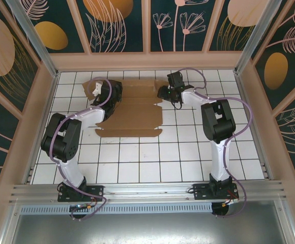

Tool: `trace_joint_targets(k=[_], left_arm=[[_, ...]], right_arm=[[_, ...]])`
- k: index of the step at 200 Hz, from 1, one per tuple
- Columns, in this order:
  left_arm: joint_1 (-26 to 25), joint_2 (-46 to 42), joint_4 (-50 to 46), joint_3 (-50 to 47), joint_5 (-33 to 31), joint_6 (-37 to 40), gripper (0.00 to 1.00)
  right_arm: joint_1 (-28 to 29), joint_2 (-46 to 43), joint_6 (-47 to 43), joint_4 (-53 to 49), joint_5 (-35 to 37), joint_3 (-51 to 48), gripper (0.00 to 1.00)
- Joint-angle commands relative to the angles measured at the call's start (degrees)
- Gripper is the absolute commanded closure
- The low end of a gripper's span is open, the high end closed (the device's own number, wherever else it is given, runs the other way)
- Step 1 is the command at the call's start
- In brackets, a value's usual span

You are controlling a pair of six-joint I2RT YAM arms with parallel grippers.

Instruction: Fold the paper box

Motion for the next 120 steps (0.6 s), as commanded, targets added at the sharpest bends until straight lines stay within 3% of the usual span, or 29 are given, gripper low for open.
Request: trace_joint_targets(k=[1, 16, 43, 87, 120], left_arm=[[1.1, 3.6, -10.0, -1.0, -1.5, -0.1, 1.00], [1.3, 4.2, -10.7, -0.2, -1.2, -0.3, 1.00], [1.5, 4.7, -11.1, 0.3, -1.2, -0.9, 1.00], [1.5, 4.5, -11.0, -0.6, -1.5, -1.2, 1.00], [1.7, 4.3, -10.6, -1.2, -1.1, -1.5, 1.00]], right_arm=[[0.0, 0.0, 0.1, 2.5, 2.6, -2.5, 0.50], [0.1, -2.1, 2.1, 5.8, 1.6, -5.3, 0.51], [0.6, -10.7, 8.8, 20.4, -1.4, -17.9, 0.58], [2.3, -17.5, 21.0, 37.5, -1.5, -32.5, 0.91], [2.9, -15.3, 26.2, 44.4, -3.4, -34.0, 0.99]])
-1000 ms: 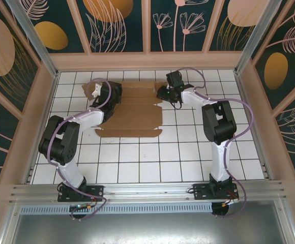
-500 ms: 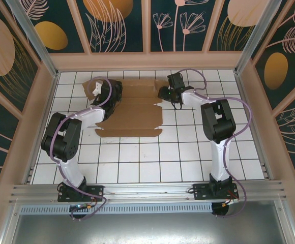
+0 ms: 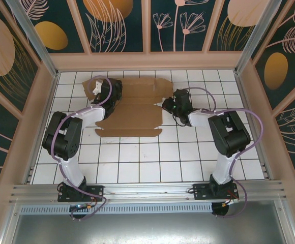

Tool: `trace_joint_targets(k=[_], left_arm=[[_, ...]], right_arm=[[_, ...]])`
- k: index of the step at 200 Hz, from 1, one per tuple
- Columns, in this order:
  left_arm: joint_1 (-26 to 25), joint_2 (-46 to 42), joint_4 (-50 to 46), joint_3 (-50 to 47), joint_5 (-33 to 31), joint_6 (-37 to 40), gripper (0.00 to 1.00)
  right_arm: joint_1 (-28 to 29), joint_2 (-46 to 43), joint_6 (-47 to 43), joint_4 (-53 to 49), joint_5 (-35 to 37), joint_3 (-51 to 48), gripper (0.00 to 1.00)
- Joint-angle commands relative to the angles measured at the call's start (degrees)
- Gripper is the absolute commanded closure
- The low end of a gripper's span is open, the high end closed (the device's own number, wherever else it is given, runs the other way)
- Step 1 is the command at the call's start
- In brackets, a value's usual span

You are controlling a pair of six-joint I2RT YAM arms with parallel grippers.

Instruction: Fold the paper box

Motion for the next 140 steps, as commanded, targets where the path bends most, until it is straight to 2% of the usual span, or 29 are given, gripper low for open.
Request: trace_joint_targets(k=[1, 49, 89, 111, 140], left_arm=[[1.3, 2.7, -10.6, -3.0, -1.3, -0.8, 1.00], [1.8, 2.7, -10.6, -2.9, -0.6, -0.7, 1.00], [1.9, 2.8, -10.6, -2.9, -0.1, -0.7, 1.00], [1.9, 3.0, -10.8, -2.8, -0.1, -0.7, 1.00], [2.1, 3.4, -11.3, -2.0, 0.0, -0.4, 1.00]], right_arm=[[0.6, 0.7, 6.4, 9.9, -1.1, -0.4, 0.99], [0.6, 5.7, 11.7, 11.8, -3.4, 3.0, 1.00], [-1.1, 9.5, 5.6, -0.4, -2.0, 12.6, 1.00], [-1.6, 11.7, 3.3, -5.9, -0.8, 16.8, 0.85], [-2.0, 13.2, 3.8, -6.1, -0.8, 17.1, 0.68]])
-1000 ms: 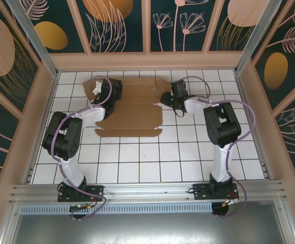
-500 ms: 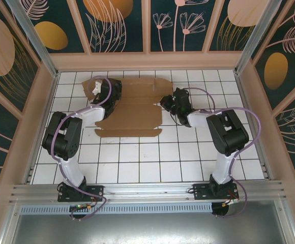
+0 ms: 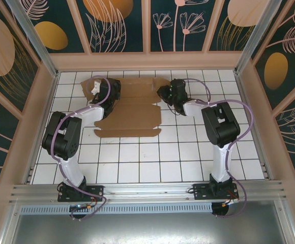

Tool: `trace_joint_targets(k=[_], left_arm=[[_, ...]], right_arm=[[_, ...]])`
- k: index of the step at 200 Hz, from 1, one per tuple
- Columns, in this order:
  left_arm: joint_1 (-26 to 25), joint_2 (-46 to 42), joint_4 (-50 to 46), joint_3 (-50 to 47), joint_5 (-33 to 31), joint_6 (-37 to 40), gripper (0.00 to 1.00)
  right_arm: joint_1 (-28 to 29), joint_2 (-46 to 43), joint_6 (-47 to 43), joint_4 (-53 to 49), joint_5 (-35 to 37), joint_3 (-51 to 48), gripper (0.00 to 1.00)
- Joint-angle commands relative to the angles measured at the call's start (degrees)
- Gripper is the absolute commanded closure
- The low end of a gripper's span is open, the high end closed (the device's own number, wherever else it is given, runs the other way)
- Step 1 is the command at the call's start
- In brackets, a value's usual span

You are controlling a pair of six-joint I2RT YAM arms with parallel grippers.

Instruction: Fold the paper box

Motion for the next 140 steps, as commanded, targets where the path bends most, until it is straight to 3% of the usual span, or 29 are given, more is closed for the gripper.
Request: trace_joint_targets(k=[1, 65, 140], left_arm=[[1.0, 3.4, -11.4, -1.9, -0.4, -0.2, 1.00], [1.3, 5.3, -13.3, 1.3, 0.7, 0.3, 1.00], [1.3, 6.1, -12.2, 0.7, 2.1, 0.4, 1.00]], right_arm=[[-0.3, 2.5, -1.4, -4.2, 0.9, 0.8, 0.67], [-0.5, 5.6, -0.1, -0.9, -2.2, 0.5, 0.46], [-0.9, 8.0, 5.5, 14.3, -10.1, -0.9, 0.46]])
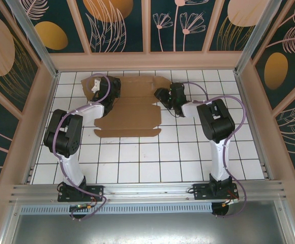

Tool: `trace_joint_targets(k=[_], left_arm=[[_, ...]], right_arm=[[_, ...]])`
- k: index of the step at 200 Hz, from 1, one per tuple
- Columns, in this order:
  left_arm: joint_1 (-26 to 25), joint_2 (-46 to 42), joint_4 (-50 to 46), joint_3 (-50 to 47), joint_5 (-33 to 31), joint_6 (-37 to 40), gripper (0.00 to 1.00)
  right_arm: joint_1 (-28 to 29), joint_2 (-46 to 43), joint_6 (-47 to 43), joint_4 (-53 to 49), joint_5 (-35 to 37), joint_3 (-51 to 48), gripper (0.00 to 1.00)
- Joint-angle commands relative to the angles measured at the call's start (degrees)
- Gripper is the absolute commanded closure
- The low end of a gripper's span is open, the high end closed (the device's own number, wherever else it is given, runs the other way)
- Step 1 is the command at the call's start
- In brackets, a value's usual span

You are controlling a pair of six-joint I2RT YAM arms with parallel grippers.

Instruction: Fold the paper box

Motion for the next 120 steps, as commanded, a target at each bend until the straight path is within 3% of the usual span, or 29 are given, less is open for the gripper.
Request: trace_joint_targets(k=[1, 45, 120], left_arm=[[0.5, 3.6, -11.6, -2.2, 0.7, 0.4, 1.00], [0.5, 3.4, -11.5, -2.4, 1.0, 0.4, 1.00], [0.6, 3.2, -10.6, -3.2, 1.6, 0.3, 1.00]], right_arm=[[-0.2, 2.3, 3.8, 8.8, -4.6, -0.5, 0.46], [1.3, 3.7, 6.2, 12.9, -7.6, -0.7, 0.47], [3.3, 7.5, 6.5, 10.0, -6.9, 3.0, 0.46]])
